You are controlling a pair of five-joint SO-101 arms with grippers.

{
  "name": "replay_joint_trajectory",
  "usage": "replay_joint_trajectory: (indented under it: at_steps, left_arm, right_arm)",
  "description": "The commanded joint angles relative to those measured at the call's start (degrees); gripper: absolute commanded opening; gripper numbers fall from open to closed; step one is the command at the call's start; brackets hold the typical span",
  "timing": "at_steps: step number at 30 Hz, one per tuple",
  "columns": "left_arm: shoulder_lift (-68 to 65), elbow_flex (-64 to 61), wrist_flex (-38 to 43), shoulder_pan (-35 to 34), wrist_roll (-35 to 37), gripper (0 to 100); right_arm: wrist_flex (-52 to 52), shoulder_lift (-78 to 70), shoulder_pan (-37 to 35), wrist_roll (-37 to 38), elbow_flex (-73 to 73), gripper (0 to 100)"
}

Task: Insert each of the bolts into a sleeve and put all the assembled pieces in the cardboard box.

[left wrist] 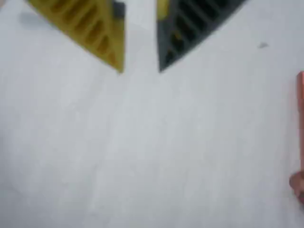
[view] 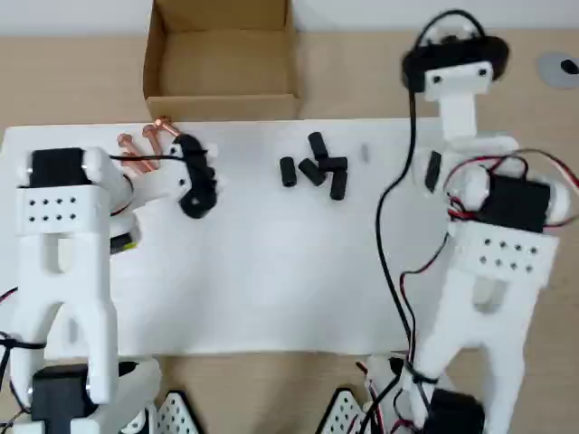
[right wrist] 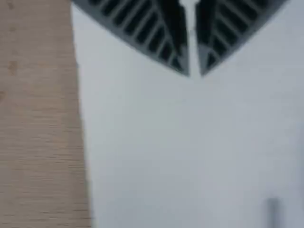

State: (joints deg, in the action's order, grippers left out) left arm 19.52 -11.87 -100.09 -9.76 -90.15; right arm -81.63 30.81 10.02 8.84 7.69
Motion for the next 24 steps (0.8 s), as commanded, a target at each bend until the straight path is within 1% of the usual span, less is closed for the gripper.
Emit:
replay_joint_trajectory:
  at_steps: [1,5,7,10,13,16,20,24]
  left_arm:
    - [-0.3,-3.2,3.9,-4.7,-7.9,6]
    - [-4.3,-9.8,15.8,-10.6,-11.9,6]
    - [-7.1,-11.4,18.5,-12.0,-14.5,6]
    - [-11.9,-11.0,21.8,-12.3,-16.6,6]
    - [-16.2,-8.7,25.9,-12.2,-16.8,6]
    - [-19.6,-4.8,26.5,-12.0,-16.8,6]
    - [-23.0,1.3,26.3,-11.8,-16.5,6]
    - [-24.3,6.0,26.5,-10.9,-15.4,6]
  right_arm:
    - [6.4,7.6,4.6,2.9,11.2,0.9]
    - [10.9,16.3,8.1,6.7,24.8,0.9]
    - [11.9,20.6,9.2,8.7,30.2,0.9]
    - [14.7,27.8,10.9,12.9,37.0,0.9]
    - [16.3,35.2,11.6,17.4,40.9,0.9]
    - [14.5,39.6,11.4,19.5,42.7,0.9]
    - [11.1,39.2,11.5,19.5,42.9,0.9]
    - [11.7,37.8,11.5,19.5,44.7,0.9]
